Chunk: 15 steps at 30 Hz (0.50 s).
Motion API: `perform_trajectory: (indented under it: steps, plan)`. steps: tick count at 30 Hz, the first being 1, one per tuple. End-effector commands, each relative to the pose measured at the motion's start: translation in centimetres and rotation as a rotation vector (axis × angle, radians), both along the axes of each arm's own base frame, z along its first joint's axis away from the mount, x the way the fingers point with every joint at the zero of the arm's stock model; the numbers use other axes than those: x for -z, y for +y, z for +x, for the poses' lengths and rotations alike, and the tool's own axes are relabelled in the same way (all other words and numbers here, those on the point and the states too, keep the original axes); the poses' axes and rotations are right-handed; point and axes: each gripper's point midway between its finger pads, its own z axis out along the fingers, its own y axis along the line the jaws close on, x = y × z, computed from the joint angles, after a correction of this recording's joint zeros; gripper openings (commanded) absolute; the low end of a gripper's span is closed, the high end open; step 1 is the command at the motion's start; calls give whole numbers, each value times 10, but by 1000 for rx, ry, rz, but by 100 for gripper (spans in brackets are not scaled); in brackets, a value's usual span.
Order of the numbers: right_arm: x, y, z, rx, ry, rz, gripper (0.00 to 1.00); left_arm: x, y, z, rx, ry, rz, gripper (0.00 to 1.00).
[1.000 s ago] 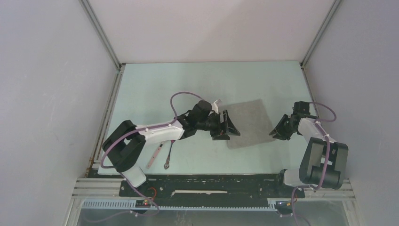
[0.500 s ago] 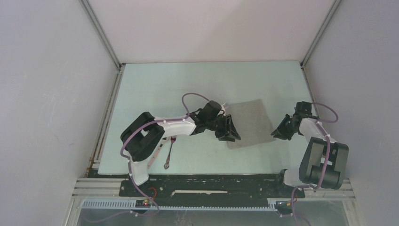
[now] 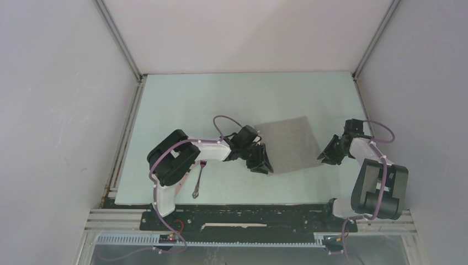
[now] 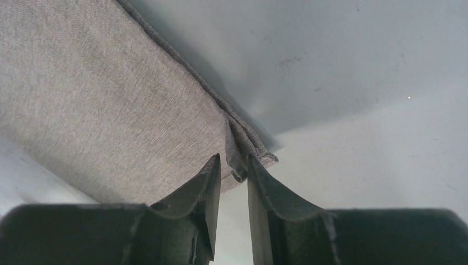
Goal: Fold the napkin into a case and place the utensils inside
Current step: Pick up the top corner of the square-folded napkin from the center of the board.
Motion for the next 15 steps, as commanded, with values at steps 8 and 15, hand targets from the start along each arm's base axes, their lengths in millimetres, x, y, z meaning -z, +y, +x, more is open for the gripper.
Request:
perform_trajectory:
  steps: [8,15]
  plan:
    - [-2,-4,6,-24,-12,-48,29,5,13,0,-3,-21,38,39]
    - [-14,6,12,-61,-71,-21,0,3,16,2,1,-41,50,39]
